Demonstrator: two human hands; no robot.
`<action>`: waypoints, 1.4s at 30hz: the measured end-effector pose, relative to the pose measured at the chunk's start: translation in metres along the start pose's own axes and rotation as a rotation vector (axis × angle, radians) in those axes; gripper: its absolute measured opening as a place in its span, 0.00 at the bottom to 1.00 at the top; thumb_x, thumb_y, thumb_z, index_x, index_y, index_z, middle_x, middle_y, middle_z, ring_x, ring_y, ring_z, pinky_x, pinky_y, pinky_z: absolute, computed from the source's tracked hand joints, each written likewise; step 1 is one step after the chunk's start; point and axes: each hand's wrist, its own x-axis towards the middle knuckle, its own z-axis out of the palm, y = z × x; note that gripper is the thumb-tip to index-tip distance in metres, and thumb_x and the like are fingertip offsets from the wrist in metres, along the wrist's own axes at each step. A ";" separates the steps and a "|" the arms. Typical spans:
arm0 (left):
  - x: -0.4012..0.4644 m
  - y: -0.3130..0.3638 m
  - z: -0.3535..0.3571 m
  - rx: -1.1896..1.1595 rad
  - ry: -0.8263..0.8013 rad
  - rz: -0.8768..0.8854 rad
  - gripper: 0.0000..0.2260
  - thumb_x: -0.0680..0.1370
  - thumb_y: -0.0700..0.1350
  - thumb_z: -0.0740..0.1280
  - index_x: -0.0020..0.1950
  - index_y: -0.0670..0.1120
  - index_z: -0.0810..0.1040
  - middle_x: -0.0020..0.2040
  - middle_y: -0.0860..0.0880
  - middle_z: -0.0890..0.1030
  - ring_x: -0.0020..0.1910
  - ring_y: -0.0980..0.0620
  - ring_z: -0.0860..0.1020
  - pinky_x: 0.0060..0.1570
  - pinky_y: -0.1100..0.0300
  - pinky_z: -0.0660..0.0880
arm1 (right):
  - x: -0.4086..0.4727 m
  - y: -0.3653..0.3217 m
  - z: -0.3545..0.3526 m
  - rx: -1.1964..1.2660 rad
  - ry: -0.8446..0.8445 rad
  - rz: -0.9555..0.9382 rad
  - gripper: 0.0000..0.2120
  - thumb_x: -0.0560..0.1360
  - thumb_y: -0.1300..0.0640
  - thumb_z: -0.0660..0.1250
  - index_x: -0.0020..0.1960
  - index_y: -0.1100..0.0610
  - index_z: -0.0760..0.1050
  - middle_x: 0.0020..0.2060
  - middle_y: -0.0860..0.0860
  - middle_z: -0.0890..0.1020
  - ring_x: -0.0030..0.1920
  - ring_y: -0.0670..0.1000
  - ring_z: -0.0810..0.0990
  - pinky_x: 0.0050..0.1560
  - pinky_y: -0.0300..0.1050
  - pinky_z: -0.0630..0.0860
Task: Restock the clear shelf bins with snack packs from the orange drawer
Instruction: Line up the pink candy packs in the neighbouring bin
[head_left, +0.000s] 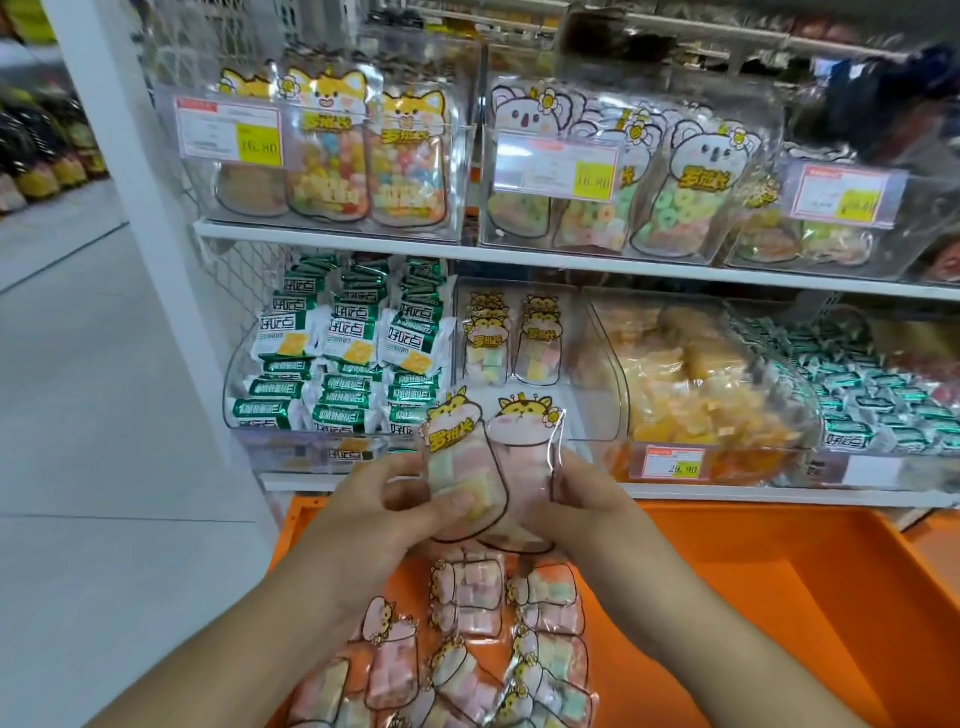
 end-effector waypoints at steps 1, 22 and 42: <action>0.002 0.002 -0.002 0.008 0.025 0.004 0.28 0.62 0.52 0.85 0.61 0.53 0.83 0.52 0.50 0.88 0.53 0.49 0.86 0.66 0.42 0.77 | 0.001 -0.002 -0.001 0.020 0.034 0.008 0.13 0.81 0.73 0.61 0.50 0.58 0.79 0.33 0.44 0.85 0.33 0.43 0.83 0.36 0.41 0.77; -0.008 0.007 0.017 -0.283 -0.177 -0.035 0.17 0.82 0.55 0.64 0.61 0.47 0.86 0.54 0.40 0.87 0.53 0.38 0.86 0.53 0.42 0.81 | -0.008 0.012 0.019 -0.456 0.264 -0.124 0.32 0.72 0.54 0.81 0.67 0.36 0.68 0.57 0.34 0.71 0.48 0.36 0.77 0.49 0.30 0.74; 0.005 0.033 0.016 0.450 -0.312 0.102 0.13 0.73 0.63 0.69 0.52 0.83 0.74 0.58 0.72 0.81 0.58 0.72 0.78 0.62 0.64 0.72 | 0.038 -0.002 -0.045 -0.290 0.218 -0.124 0.11 0.72 0.59 0.82 0.47 0.48 0.82 0.30 0.42 0.74 0.32 0.44 0.72 0.36 0.37 0.70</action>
